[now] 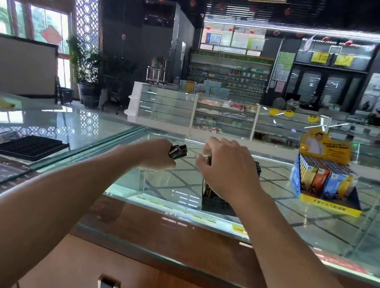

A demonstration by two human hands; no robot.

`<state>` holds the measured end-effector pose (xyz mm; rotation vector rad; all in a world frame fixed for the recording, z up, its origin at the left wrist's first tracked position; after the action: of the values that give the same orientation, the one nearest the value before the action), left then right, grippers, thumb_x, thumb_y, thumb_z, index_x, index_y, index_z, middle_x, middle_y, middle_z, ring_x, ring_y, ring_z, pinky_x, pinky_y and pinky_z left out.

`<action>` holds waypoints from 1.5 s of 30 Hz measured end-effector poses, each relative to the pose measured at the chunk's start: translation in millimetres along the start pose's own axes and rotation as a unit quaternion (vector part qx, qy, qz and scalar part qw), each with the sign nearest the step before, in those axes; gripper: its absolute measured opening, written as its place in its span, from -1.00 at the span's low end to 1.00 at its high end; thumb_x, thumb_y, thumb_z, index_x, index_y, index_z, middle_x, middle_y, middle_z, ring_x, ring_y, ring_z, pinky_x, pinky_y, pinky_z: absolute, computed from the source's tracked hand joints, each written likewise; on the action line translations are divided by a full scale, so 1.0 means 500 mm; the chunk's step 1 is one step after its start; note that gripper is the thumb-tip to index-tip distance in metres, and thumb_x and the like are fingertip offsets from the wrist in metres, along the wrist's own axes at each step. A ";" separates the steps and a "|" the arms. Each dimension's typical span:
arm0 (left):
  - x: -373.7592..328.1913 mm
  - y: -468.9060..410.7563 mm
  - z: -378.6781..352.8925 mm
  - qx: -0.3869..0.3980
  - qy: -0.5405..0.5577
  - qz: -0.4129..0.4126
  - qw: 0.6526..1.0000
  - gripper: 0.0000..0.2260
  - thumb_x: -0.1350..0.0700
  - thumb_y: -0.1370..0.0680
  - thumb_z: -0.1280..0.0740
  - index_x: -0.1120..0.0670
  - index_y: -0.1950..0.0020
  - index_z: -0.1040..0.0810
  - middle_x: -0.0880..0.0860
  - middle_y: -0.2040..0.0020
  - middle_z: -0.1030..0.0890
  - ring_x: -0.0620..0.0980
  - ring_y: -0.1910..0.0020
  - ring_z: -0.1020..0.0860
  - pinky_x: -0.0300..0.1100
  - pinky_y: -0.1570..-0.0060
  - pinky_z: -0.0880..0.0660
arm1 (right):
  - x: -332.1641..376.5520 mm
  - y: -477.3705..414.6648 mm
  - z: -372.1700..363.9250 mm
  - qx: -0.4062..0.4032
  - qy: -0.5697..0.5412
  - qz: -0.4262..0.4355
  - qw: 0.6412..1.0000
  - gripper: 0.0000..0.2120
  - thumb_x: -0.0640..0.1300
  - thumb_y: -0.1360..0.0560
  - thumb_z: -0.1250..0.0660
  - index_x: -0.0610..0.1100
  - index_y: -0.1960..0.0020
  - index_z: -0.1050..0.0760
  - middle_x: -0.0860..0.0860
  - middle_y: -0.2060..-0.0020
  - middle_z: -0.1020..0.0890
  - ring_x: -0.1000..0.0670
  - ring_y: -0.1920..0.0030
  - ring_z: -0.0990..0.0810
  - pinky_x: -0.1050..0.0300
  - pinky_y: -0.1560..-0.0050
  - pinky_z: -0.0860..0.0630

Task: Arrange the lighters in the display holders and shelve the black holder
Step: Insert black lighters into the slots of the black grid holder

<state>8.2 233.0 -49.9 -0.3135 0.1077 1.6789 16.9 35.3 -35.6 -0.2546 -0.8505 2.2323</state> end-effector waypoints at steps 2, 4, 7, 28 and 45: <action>-0.036 -0.011 0.025 -0.063 0.105 -0.033 0.992 -0.97 0.20 -0.57 -0.36 0.13 0.02 -0.53 0.10 0.24 -0.57 0.08 0.29 -0.55 -0.16 0.37 -0.49 | -0.043 0.001 0.022 -0.014 -0.007 -0.021 1.000 -0.78 0.15 -0.65 -0.24 0.01 -0.04 -0.53 0.07 0.07 -0.64 -0.01 0.02 -0.56 0.02 -0.06 -0.44; -0.079 -0.019 0.047 -0.093 0.210 -0.066 0.971 -0.82 0.30 -0.59 -0.34 0.09 -0.15 -0.51 0.12 0.19 -0.57 0.03 0.33 -0.56 -0.20 0.45 -0.56 | -0.095 0.003 0.042 -0.027 -0.031 -0.049 0.998 -0.81 0.13 -0.64 -0.27 0.03 -0.01 -0.53 0.10 0.11 -0.64 0.01 0.06 -0.58 0.03 -0.01 -0.51; -0.136 -0.044 0.061 -0.120 0.279 -0.125 0.945 -0.61 0.35 -0.56 -0.41 0.02 -0.30 -0.46 0.14 0.06 -0.64 0.04 0.27 -0.62 -0.20 0.44 -0.60 | -0.175 -0.003 0.058 -0.022 -0.107 -0.082 0.991 -0.84 0.08 -0.66 -0.31 0.02 -0.03 -0.57 0.13 0.11 -0.67 0.04 0.08 -0.63 -0.06 -0.01 -0.60; -0.162 -0.048 0.009 -0.242 0.312 -0.238 0.887 -0.72 0.23 -0.49 -0.55 0.09 -0.16 -0.61 -0.26 0.12 -0.72 -0.20 0.25 -0.68 -0.38 0.15 -0.54 | -0.205 0.008 0.014 -0.087 -0.306 -0.072 0.945 -0.83 -0.15 -0.61 -0.45 -0.01 -0.18 -0.69 0.14 0.15 -0.68 0.24 0.13 -0.60 0.45 0.11 -0.45; -0.126 -0.063 -0.037 -0.229 0.578 -0.090 0.778 -0.81 0.28 -0.63 -0.39 0.24 -0.21 -0.50 0.24 0.14 -0.72 0.12 0.36 -0.66 -0.15 0.39 -0.59 | -0.218 0.043 0.071 -0.041 -0.389 -0.099 0.915 -0.50 -0.27 -0.60 -0.44 0.22 -0.35 -0.44 -0.06 0.03 -0.66 -0.04 0.11 -0.74 0.05 -0.08 -0.58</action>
<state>48.5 172.5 -47.5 -1.6572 0.5609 1.0763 68.8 -68.9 -29.8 0.7092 -1.3050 2.0924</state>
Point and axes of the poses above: each hand's wrist, its own y-axis away from the middle knuckle, its own z-axis out of the back of the hand, x = y × z, the point moved 3 cm from there along -y, towards the middle knuckle
